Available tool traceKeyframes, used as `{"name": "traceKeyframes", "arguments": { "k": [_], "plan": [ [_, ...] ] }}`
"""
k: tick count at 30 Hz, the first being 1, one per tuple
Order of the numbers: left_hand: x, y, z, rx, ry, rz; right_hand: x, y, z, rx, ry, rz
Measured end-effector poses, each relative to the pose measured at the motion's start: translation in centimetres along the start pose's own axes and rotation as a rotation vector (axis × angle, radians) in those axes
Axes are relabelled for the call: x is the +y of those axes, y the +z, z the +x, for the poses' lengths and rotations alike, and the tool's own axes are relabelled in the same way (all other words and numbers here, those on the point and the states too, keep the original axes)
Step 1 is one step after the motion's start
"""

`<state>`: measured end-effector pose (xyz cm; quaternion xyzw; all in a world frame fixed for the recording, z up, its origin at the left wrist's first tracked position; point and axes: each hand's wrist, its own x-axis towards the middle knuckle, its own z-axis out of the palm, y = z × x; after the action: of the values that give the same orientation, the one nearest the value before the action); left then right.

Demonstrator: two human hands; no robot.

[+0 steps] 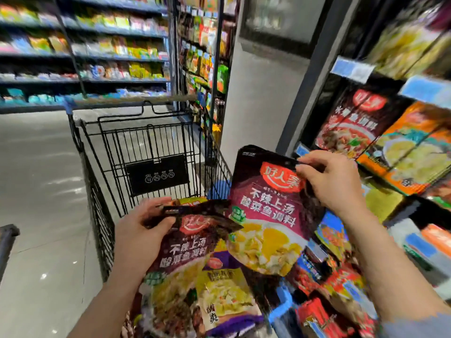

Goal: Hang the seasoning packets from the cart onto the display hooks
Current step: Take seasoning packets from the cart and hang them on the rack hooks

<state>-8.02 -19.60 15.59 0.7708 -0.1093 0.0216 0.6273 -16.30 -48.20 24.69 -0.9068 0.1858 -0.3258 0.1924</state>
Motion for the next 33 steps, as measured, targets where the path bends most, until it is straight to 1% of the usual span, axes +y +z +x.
{"name": "traceKeyframes", "arguments": {
  "k": [3,7,10,16,19,23,27,33],
  "plan": [
    [3.2,0.5,1.9,0.025,0.111,-0.034,-1.4,-3.5,2.5,0.076,-0.066,-0.034],
    [6.6,0.8,3.7,0.009,0.227,-0.083,-2.1,-7.5,5.2,0.148,-0.025,-0.034],
    [8.9,1.5,5.1,-0.012,0.311,-0.107,-2.4,-10.2,6.9,0.16,0.001,-0.08],
    [14.0,3.5,7.4,-0.091,0.432,-0.055,-3.0,-14.4,9.7,0.18,-0.002,-0.293],
    [16.1,4.4,8.3,-0.101,0.475,-0.088,-3.0,-16.4,10.6,0.188,-0.013,-0.372],
    [19.0,6.2,9.6,-0.065,0.543,-0.106,-2.0,-19.0,12.6,0.225,-0.063,-0.424],
    [22.0,9.4,11.2,-0.022,0.585,-0.136,0.4,-20.5,16.3,0.258,-0.105,-0.408],
    [25.3,14.7,14.0,0.132,0.629,-0.168,4.4,-22.9,24.1,0.257,-0.166,-0.225]
  ]
}}
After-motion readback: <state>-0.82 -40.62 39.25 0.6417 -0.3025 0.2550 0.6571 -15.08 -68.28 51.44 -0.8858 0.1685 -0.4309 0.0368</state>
